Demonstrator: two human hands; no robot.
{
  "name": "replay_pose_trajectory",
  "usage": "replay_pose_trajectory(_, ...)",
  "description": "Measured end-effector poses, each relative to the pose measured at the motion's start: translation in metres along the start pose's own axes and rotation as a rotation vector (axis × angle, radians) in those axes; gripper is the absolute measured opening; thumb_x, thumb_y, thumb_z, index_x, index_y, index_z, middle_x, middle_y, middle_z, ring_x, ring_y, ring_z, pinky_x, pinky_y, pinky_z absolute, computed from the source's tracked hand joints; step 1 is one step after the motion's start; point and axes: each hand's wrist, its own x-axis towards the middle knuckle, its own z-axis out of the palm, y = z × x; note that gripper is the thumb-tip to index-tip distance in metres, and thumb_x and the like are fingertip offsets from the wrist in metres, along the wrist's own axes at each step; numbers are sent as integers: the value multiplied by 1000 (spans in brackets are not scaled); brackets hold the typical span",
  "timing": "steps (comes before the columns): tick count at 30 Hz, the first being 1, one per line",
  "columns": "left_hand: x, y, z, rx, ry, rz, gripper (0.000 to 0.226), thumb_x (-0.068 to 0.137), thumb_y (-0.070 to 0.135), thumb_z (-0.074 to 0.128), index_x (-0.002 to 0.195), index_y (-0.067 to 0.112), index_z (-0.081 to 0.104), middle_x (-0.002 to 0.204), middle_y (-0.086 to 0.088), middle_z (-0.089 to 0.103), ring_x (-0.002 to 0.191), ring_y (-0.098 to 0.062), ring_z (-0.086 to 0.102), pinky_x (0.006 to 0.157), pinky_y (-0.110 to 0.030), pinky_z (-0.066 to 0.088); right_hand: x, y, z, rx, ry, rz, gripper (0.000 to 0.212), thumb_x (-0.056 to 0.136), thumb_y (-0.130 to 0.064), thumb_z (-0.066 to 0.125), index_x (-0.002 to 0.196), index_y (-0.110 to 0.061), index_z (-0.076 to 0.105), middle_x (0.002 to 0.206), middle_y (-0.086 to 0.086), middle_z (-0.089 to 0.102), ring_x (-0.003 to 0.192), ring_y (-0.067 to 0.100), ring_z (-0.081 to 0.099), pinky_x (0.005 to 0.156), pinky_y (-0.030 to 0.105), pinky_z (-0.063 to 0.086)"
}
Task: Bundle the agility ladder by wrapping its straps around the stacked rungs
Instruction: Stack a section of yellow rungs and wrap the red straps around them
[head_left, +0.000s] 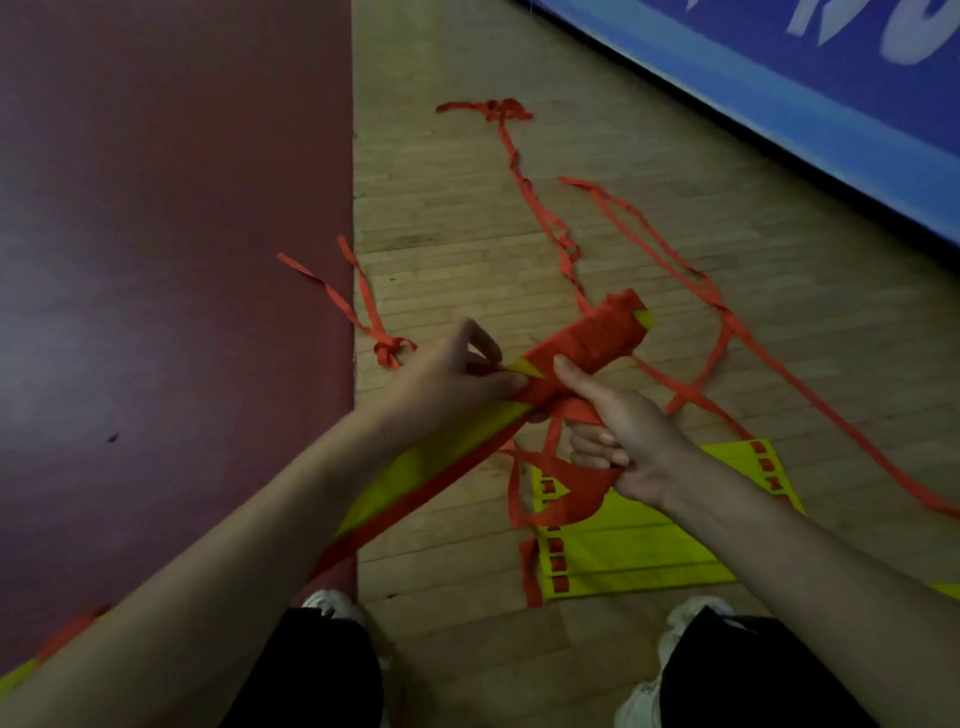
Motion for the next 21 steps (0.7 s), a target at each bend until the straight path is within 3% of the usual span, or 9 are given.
replay_pose_trajectory(4, -1, -9, -24, -509, -306, -225, 20, 90, 23, 63, 101, 7, 67, 82, -4, 68, 62, -9, 63, 52, -18, 50, -2, -2, 2, 53, 10, 3, 58, 92, -43, 56, 44, -12, 61, 28, -3, 26, 21, 6, 22, 29, 15, 23)
replay_pose_trajectory(6, -1, -15, -27, -660, -392, -337, 24, 92, 27, 59, 97, 7, 71, 86, -10, 69, 65, -15, 66, 55, -22, 54, -3, -4, 2, 51, 29, -27, 53, 92, -42, 56, 53, -8, 63, 27, -3, 30, 20, 6, 25, 29, 14, 23)
replay_pose_trajectory(9, -2, -18, -27, -713, -596, -426, 40, 90, 37, 54, 103, 6, 75, 119, -27, 63, 102, -39, 63, 78, -44, 56, -2, -3, 1, 1, 11, -92, 57, 92, -45, 54, 44, -15, 65, 28, -2, 22, 21, 7, 22, 34, 17, 18)
replay_pose_trajectory(10, -2, -19, -28, -715, -676, -417, 46, 90, 40, 49, 107, 5, 73, 123, -29, 60, 105, -42, 62, 80, -50, 55, -1, -2, 0, -25, -2, -117, 61, 92, -46, 52, 40, -16, 63, 28, -2, 21, 21, 7, 21, 35, 18, 17)
replay_pose_trajectory(12, -4, -17, -31, -739, -769, -420, 53, 91, 42, 42, 108, -1, 69, 108, -29, 66, 82, -36, 68, 71, -44, 57, -1, -1, 0, -48, -43, -154, 62, 93, -45, 48, 40, -16, 63, 27, -2, 22, 21, 7, 21, 36, 18, 16)
replay_pose_trajectory(14, -4, -15, -33, -755, -786, -428, 55, 90, 43, 42, 104, -4, 66, 85, -19, 65, 60, -23, 60, 58, -31, 53, 0, -2, -2, -78, -84, -178, 61, 92, -45, 47, 41, -15, 63, 28, -2, 22, 21, 7, 21, 35, 19, 18)
replay_pose_trajectory(18, -1, -16, -31, -745, -767, -396, 54, 84, 41, 53, 110, -5, 60, 76, -9, 56, 59, -16, 50, 54, -25, 43, 8, -6, -9, -313, -97, -232, 50, 86, -50, 49, 70, -4, 62, 34, -2, 32, 25, 9, 28, 38, 24, 22)
replay_pose_trajectory(21, 4, -16, -34, -721, -681, -415, 49, 82, 39, 52, 108, -2, 59, 76, -8, 57, 59, -16, 51, 54, -25, 42, 9, -9, -12, -357, -108, -198, 26, 98, -25, 47, 93, -3, 61, 48, 0, 52, 32, 8, 45, 36, 17, 36)
